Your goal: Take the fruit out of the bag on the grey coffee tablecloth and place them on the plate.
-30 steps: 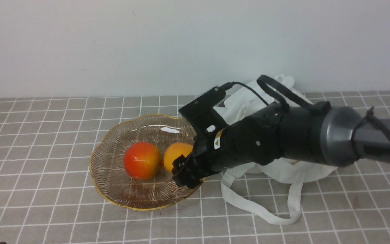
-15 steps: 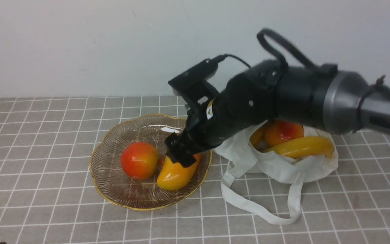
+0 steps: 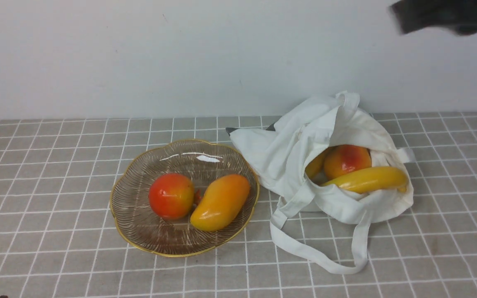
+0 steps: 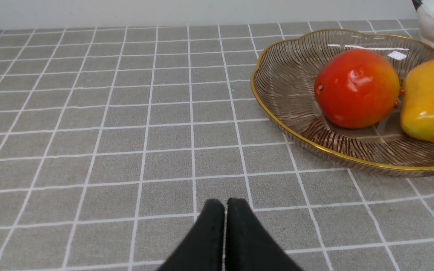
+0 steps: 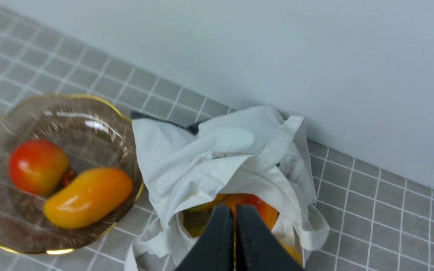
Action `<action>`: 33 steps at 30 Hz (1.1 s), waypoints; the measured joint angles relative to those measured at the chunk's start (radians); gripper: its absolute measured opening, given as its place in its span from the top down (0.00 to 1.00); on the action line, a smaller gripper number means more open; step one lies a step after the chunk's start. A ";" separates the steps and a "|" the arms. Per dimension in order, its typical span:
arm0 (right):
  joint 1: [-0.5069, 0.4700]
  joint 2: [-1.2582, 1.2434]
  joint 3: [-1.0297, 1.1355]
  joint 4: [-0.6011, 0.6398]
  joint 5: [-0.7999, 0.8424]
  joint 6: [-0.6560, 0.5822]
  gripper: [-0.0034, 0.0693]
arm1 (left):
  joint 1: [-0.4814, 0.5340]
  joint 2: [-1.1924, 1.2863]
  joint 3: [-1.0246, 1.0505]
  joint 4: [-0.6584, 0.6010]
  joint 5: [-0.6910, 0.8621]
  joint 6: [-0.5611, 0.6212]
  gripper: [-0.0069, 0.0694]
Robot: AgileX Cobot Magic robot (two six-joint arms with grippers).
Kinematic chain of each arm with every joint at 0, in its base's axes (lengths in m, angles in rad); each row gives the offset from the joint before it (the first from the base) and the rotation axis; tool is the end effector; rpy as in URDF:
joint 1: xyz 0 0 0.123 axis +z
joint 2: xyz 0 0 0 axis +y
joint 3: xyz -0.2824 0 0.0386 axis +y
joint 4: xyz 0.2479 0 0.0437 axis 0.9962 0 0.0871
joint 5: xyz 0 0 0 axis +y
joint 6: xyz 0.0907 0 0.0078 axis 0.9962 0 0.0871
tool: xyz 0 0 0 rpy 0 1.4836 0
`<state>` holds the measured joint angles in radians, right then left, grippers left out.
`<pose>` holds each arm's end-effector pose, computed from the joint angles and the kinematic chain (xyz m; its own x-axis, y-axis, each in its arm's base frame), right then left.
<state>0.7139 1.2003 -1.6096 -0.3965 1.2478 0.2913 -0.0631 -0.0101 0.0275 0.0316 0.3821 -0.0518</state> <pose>0.1783 0.1103 0.4826 -0.5593 -0.2894 -0.7768 -0.3177 0.9404 -0.1216 0.0524 -0.0022 0.1701 -0.3076 -0.0031 -0.9515 0.0450 0.9988 -0.0178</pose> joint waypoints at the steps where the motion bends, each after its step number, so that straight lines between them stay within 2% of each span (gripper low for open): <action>1: 0.000 -0.105 0.046 0.000 0.003 0.034 0.97 | 0.000 0.000 0.000 0.000 0.000 0.000 0.92; 2: 0.000 -0.121 0.054 0.000 0.003 0.034 0.97 | 0.000 0.000 0.000 0.000 0.000 0.000 0.92; 4: 0.000 -0.304 0.174 -0.003 -0.046 0.091 0.97 | 0.000 0.000 0.000 0.000 0.000 0.000 0.92; 9: 0.000 -0.779 0.581 -0.019 -0.405 0.149 0.97 | 0.000 0.000 0.000 0.000 0.000 0.000 0.92; 13: 0.000 -1.041 0.848 -0.026 -0.630 0.222 0.97 | 0.000 0.000 0.000 0.000 0.000 0.000 0.92; 21: 0.000 -1.215 1.119 -0.045 -0.796 0.251 0.97 | 0.000 0.000 0.000 0.000 0.000 0.000 0.92; 28: 0.000 -1.217 1.184 -0.037 -0.829 0.251 0.97 | 0.000 0.000 0.000 0.000 0.000 0.000 0.92; 33: 0.000 -1.217 1.185 -0.029 -0.934 0.250 0.97 | 0.000 0.000 0.000 0.000 0.000 0.000 0.92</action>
<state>0.7139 -0.0171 -0.4242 -0.4260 0.3142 0.5416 -0.0631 -0.0101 0.0275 0.0316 0.3821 -0.0518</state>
